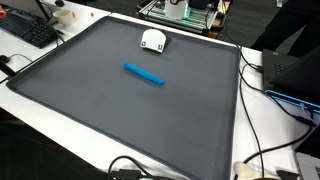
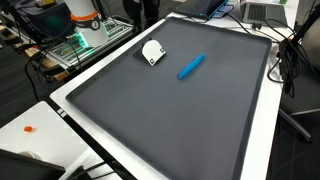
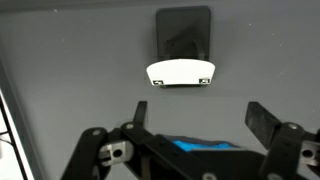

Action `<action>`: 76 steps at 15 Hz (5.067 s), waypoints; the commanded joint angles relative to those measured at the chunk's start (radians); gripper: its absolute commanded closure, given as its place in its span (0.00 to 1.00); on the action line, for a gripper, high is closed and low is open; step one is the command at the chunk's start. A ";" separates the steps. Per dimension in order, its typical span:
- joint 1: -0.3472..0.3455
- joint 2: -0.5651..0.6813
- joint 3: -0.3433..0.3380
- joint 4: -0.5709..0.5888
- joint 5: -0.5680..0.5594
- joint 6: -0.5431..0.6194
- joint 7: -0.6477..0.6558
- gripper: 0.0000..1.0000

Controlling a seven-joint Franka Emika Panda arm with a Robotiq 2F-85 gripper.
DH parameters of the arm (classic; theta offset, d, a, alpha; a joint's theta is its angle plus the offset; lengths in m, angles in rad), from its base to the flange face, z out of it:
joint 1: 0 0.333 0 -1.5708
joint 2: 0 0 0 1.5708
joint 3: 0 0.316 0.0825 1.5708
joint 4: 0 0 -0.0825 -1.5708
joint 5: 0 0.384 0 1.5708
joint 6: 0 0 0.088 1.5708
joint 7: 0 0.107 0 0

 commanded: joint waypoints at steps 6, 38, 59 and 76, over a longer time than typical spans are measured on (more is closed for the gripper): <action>0.002 0.039 -0.058 -0.060 0.257 0.046 0.208 0.00; 0.010 0.326 -0.098 -0.181 0.561 0.534 0.830 0.00; 0.032 0.418 -0.093 -0.146 0.605 0.649 0.824 0.24; 0.030 0.440 -0.093 -0.116 0.661 0.647 0.824 0.96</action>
